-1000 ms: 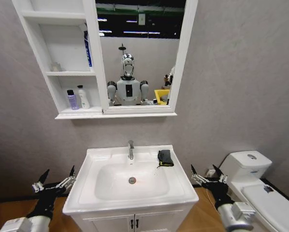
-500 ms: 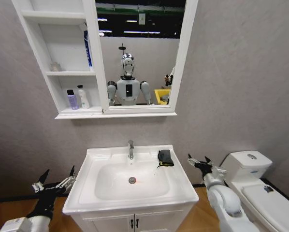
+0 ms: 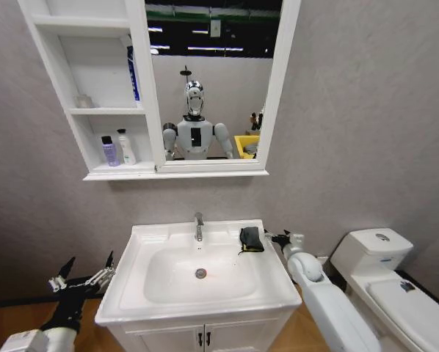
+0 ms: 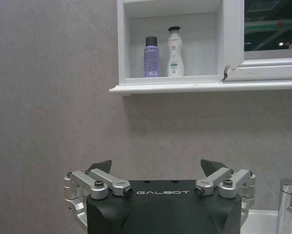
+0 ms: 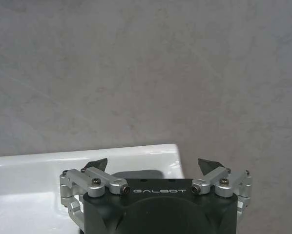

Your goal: Move facial cleanser and shampoo from washbasin to cabinet, then wipe washbasin with towel.

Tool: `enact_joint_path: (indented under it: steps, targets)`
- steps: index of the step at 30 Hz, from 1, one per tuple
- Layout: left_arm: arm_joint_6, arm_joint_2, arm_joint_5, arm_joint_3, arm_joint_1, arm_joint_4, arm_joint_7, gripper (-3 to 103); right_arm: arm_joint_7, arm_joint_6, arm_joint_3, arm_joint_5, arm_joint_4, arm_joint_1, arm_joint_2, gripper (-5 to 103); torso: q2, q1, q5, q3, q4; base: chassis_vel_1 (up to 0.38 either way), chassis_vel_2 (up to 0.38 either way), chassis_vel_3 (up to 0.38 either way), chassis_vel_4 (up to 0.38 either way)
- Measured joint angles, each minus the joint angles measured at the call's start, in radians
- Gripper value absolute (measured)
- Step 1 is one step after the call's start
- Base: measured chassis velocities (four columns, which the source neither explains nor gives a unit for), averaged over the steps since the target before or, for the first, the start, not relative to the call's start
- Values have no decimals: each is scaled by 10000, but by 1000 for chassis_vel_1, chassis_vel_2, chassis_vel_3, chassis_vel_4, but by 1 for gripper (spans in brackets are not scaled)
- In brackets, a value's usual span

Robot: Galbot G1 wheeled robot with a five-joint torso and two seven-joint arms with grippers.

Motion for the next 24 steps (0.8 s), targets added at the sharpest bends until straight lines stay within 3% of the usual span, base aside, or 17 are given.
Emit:
enact_joint_path:
  steps: [7, 12, 24]
  targets:
    - [-2, 0, 0, 0, 0, 0, 1, 100, 872, -952, -344, 63, -55, 146, 239, 100, 1, -3, 2, -2, -6, 0, 0, 0, 0]
    - [-1, 0, 0, 0, 0, 0, 1, 100, 828, -1055, -324, 121, -111, 146, 61, 102, 2, -3, 2, -2, -8, 0, 0, 0, 0]
    - [-2, 0, 0, 0, 0, 0, 2, 100, 620, -992, -470, 193, -673, 373, 214, 95, 2, -3, 3, -2, -3, 0, 0, 0, 0]
